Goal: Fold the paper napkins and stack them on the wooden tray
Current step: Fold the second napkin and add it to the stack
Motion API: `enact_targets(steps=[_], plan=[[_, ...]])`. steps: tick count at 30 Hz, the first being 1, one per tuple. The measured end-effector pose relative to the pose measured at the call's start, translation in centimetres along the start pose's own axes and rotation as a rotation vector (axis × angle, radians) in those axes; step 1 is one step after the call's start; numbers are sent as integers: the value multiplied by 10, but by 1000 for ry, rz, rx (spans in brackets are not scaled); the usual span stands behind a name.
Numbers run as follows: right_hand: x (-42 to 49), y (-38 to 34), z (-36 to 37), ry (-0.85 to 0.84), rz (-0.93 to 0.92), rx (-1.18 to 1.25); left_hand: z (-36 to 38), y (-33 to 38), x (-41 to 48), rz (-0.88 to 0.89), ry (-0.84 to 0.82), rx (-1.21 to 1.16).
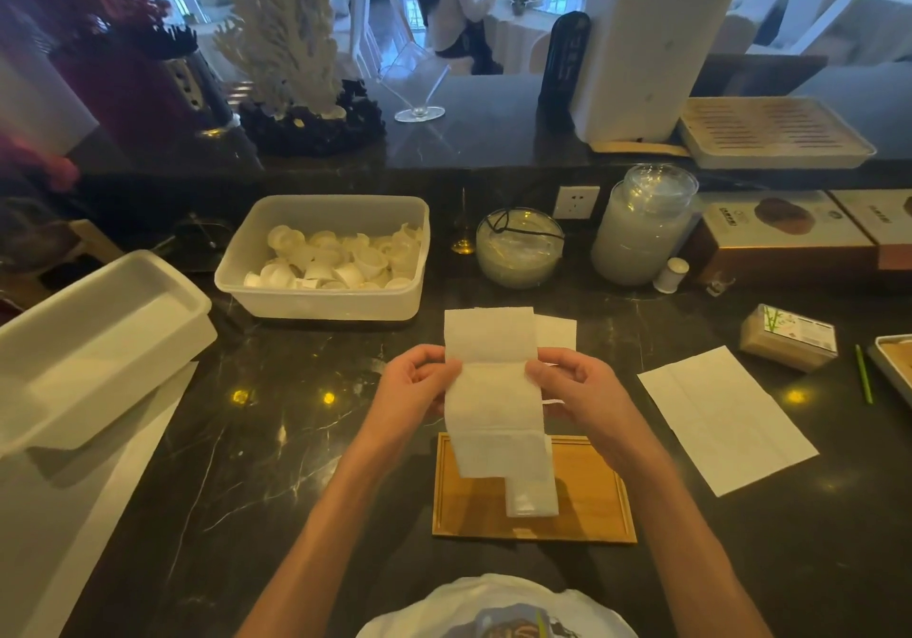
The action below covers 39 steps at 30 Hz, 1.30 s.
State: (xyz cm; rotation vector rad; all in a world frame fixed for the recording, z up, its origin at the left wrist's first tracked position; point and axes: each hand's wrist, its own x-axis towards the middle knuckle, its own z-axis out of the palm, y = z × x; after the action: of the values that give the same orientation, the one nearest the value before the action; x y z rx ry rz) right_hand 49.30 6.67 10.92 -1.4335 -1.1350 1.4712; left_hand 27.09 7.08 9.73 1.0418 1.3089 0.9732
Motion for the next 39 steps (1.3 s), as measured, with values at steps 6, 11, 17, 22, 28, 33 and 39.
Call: enact_targets(steps=[6,11,17,22,28,33,39], plan=[[1,0,2,28,-13,-3,0,10,-1,65,-22,5],[0,-8,1,7,-52,66,-8,17,-6,96,-67,-60],[-3,-14,1,51,-129,119,-6,27,-18,-10,-268,-465],[1,-13,0,102,-204,84,8,23,-29,-116,-303,-217],[3,-13,-3,108,-166,59,9,25,-27,-100,-303,-162],[1,-5,-10,-106,102,-5,10,22,-21,-99,-183,-158],[-5,8,-8,-108,71,-53,5,15,-18,-87,-163,-107]])
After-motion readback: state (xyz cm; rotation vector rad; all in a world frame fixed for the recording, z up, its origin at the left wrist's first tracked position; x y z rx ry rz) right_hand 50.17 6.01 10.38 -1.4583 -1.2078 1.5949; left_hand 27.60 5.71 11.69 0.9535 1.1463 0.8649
